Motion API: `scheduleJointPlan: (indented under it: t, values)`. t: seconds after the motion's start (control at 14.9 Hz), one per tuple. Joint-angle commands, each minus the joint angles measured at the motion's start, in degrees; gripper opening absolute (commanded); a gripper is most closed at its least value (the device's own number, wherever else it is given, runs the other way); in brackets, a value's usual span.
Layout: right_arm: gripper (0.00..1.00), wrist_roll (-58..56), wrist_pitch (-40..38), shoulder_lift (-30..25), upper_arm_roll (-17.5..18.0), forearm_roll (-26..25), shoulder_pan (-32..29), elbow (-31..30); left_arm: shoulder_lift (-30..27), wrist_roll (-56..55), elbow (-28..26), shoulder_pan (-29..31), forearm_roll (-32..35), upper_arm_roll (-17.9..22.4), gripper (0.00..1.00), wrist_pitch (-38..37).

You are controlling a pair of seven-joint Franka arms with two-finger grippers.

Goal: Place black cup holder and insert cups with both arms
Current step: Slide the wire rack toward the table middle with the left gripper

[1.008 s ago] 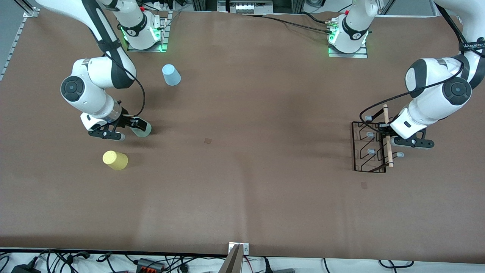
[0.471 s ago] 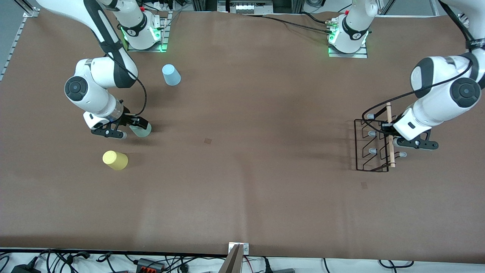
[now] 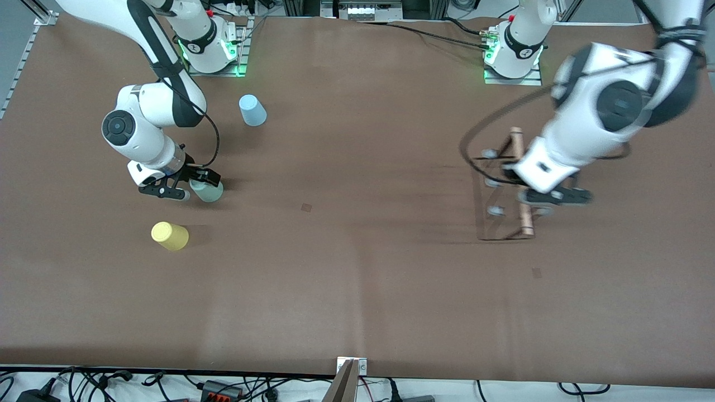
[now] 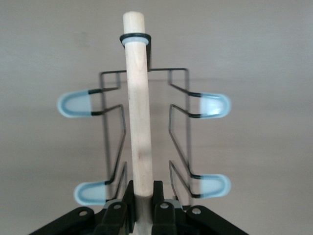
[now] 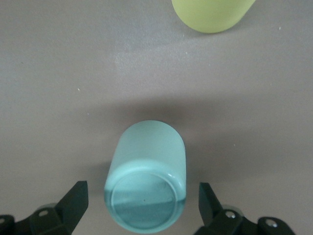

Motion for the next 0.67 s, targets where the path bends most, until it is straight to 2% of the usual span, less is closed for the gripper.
scheduleJointPlan:
  t: [0.0,0.4,0.61]
  values:
    - [1.00,0.64,1.84,-0.45,-0.03,0.61,0.21,-1.81,4.73,-11.81,5.02,-1.07,0.45,-6.52,0.01,0.43]
    - [1.00,0.55,2.81,-0.45,-0.03,0.61,0.21,-2.07,11.15,-20.63,5.56,-11.52,1.16,-6.63,0.01,12.82]
    - [1.00,0.46,3.43,-0.45,-0.03,0.61,0.04,-1.98,14.14,-25.72,6.00,-14.87,9.13,-6.98,0.01,15.12]
